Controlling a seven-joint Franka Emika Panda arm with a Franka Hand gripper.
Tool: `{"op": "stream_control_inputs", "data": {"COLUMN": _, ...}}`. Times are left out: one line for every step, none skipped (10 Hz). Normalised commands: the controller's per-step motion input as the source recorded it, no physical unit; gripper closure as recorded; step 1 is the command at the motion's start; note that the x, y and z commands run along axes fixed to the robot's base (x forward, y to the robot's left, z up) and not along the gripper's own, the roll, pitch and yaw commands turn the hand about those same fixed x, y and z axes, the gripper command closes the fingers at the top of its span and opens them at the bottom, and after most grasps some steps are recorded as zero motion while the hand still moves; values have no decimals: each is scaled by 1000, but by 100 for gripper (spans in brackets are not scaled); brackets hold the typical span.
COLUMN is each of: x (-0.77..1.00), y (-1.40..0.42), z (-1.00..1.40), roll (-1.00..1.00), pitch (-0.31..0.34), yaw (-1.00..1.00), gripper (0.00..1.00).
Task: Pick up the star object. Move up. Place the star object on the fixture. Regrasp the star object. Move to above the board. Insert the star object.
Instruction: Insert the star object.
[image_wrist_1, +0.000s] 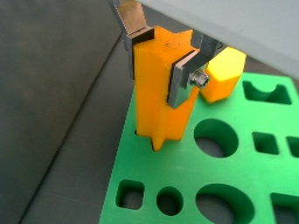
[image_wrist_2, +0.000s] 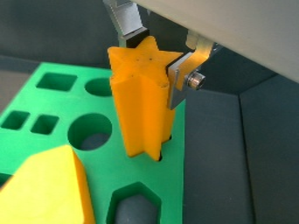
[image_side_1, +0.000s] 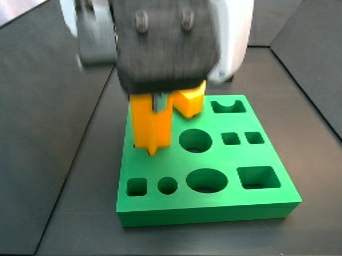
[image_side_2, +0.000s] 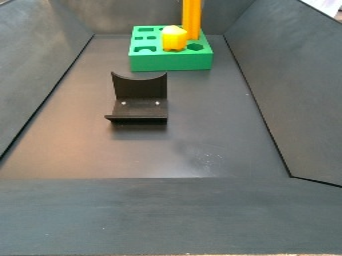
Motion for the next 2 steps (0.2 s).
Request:
{"op": "stream_control_inputs", "data": {"x": -417, "y": 49, "z": -663, "roll": 153, "pitch": -263, "yaw": 0, "gripper": 100}}
{"op": "stream_control_inputs", "data": {"x": 0, "y": 0, "z": 0, "roll": 0, "pitch": 0, "yaw": 0, "gripper": 100}}
